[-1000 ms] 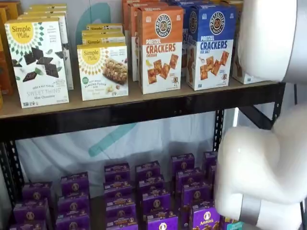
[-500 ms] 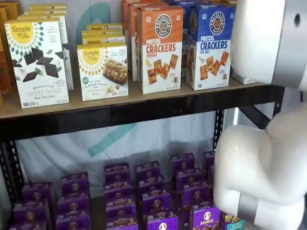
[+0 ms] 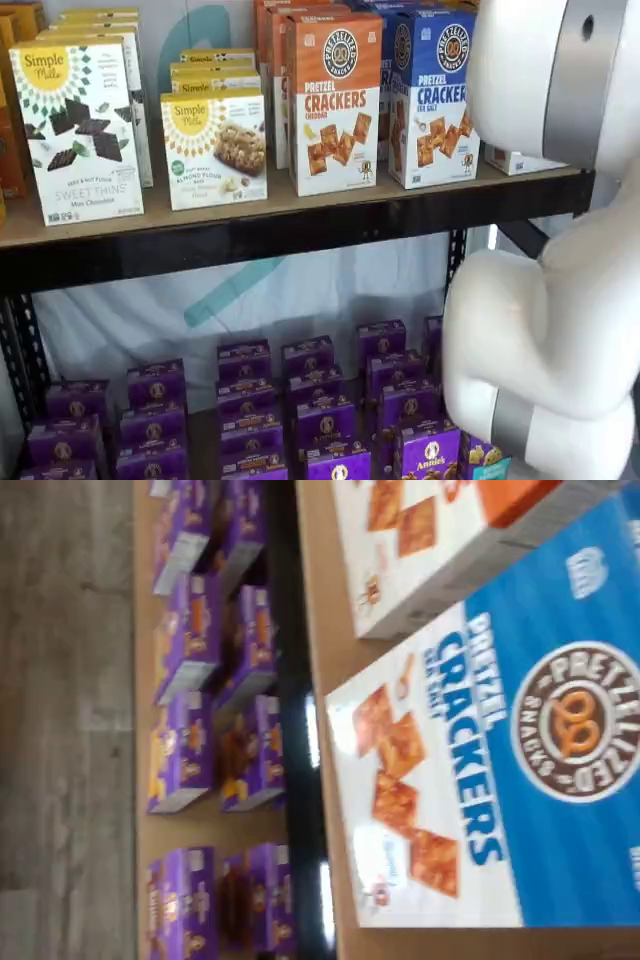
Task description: Retrieve the yellow and white box located on the top shelf, the sixth one from the left
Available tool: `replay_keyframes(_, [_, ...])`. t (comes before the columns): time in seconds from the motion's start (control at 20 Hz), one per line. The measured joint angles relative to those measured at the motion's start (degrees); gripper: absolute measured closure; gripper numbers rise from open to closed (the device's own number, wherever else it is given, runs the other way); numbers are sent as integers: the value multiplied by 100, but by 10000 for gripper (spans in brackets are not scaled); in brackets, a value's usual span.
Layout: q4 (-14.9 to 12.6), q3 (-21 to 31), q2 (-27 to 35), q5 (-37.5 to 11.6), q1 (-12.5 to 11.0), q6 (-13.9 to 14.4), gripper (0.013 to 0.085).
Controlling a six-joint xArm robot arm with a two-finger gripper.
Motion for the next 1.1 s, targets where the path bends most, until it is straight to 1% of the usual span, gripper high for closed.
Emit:
replay_keyframes(0.1, [219,-1,29,-74,-98,-14,130])
replay_keyframes(0.3, [566,-82,160,-212,-243,-33,130])
replay_keyframes(0.45, [730,-160,279,-387,-267,-45,130])
replay_keyframes(0.5, [745,-189,320,-469,-244,-51,130])
replay_keyframes(0.6, [708,-234,392,-662,-145,-64,130])
replay_keyframes(0.85, [571,-381,583,-946,84,-20,130])
replay_keyframes(1.0, [289,-694,863,-862,257,71,130])
replay_keyframes(1.1, [179,-801,975,-861,328,95,130])
